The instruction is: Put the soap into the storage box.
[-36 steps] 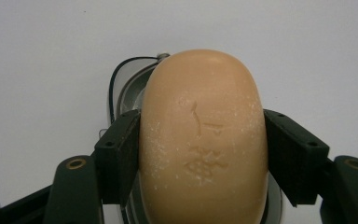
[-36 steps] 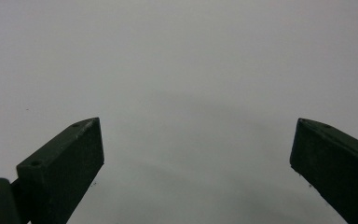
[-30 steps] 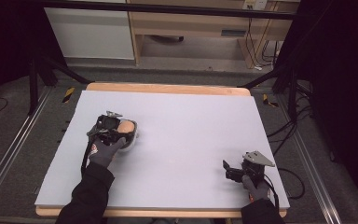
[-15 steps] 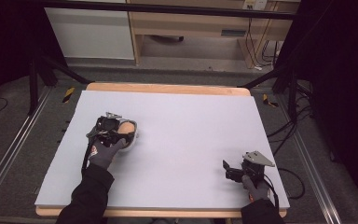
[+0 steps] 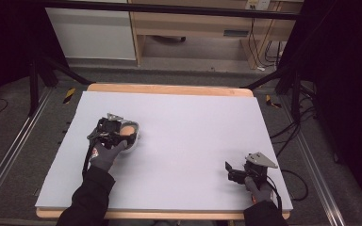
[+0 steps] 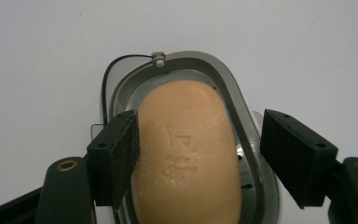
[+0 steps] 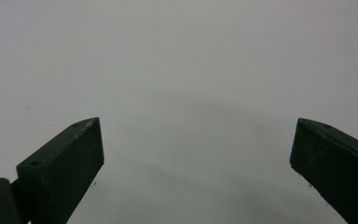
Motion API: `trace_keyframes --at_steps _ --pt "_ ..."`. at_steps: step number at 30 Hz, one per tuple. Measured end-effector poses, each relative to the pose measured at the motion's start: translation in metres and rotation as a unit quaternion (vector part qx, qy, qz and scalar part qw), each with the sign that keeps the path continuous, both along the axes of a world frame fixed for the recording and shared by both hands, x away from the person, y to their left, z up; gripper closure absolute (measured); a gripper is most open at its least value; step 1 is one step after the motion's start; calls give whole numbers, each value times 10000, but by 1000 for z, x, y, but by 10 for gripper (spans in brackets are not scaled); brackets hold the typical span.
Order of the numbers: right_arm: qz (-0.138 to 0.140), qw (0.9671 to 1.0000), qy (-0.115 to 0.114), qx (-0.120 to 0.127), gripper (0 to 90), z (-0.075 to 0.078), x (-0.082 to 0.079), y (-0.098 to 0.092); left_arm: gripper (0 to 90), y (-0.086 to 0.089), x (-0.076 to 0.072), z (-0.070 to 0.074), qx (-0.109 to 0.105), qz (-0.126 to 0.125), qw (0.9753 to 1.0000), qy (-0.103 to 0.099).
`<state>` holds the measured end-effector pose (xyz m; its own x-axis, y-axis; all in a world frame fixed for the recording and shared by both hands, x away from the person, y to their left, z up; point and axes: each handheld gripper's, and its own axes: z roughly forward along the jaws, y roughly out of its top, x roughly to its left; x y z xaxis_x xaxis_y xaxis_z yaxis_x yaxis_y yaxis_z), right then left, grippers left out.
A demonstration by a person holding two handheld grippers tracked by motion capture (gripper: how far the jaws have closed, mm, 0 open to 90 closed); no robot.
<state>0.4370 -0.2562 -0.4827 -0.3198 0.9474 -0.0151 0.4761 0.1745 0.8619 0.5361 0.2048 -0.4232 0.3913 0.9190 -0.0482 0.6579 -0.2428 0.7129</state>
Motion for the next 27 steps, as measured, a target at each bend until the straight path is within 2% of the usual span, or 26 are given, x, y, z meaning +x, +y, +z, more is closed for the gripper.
trace_keyframes --at_steps 4,9,13,15,20,25,27 --pt "-3 10000 -6 -8 30 0 0 0 269 0 -7 6 -180 -145 9995 -194" --pt "-15 10000 1 -1 30 0 0 0 256 3 -19 15 -283 -371 9982 -365" --pt "-42 10000 2 2 30 0 0 -1 242 8 -31 20 -399 -563 9964 -501" --pt "-49 10000 21 11 30 0 0 -1 233 11 -37 21 -389 -679 9953 -569" --pt "-60 10000 4 10 30 0 -1 -2 211 24 -58 17 -369 -798 9934 -743" --pt "-89 9999 64 -1 30 0 -1 -3 188 42 -73 9 -474 -787 9930 -748" --pt "-96 9999 66 -67 30 -1 0 -3 179 49 -77 5 -379 -760 9935 -760"
